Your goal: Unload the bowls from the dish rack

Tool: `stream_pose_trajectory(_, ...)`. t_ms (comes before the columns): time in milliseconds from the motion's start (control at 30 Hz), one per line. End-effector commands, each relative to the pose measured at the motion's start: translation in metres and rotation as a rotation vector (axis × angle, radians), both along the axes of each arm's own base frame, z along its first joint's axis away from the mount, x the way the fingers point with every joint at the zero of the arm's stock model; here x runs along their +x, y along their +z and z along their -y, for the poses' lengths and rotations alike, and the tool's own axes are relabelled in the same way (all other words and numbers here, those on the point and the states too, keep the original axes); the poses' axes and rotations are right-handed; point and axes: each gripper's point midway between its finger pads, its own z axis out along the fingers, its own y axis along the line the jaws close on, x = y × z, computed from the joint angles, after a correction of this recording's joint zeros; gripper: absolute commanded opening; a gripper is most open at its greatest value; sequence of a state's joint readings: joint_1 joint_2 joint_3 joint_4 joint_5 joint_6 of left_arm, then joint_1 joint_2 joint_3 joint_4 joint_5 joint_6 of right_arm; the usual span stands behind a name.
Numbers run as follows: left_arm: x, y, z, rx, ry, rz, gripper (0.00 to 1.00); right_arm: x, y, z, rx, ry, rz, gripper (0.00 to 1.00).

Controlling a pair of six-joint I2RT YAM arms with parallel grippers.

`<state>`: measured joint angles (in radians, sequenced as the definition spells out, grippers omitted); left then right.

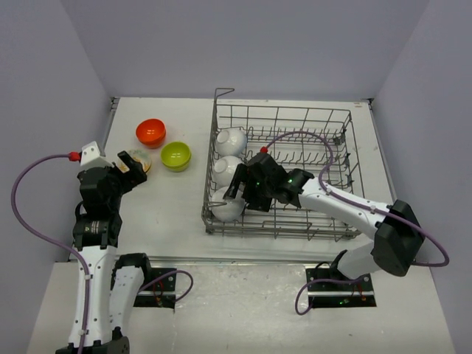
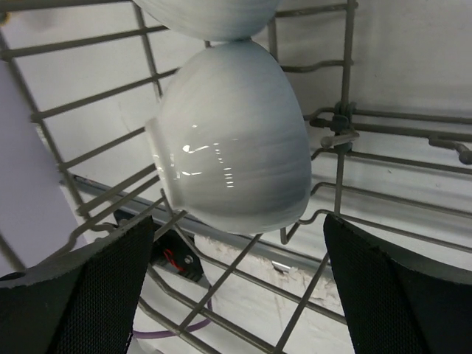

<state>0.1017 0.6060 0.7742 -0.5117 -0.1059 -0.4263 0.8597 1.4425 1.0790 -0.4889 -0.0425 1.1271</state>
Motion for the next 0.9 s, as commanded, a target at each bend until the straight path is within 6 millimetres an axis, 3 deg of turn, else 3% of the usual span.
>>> stream_pose_trajectory(0, 0.0, 0.013, 0.002, 0.013, -0.001, 0.02, 1.0, 0.0, -0.003, -0.003, -0.033, -0.075, -0.037, 0.97)
stream_pose_trajectory(233, 0.0, 0.014, 0.008, 0.017, -0.031, 0.019, 1.0, 0.001, -0.012, -0.012, 0.003, -0.086, -0.046, 0.97)
stream_pose_trajectory(600, 0.001, 0.013, 0.014, 0.018, -0.063, 0.02, 1.0, 0.011, -0.003, -0.026, 0.137, -0.096, 0.036, 0.96)
stream_pose_trajectory(867, 0.003, 0.013, 0.016, 0.016, -0.075, 0.02, 1.0, 0.004, 0.014, -0.032, 0.336, -0.073, 0.106, 0.9)
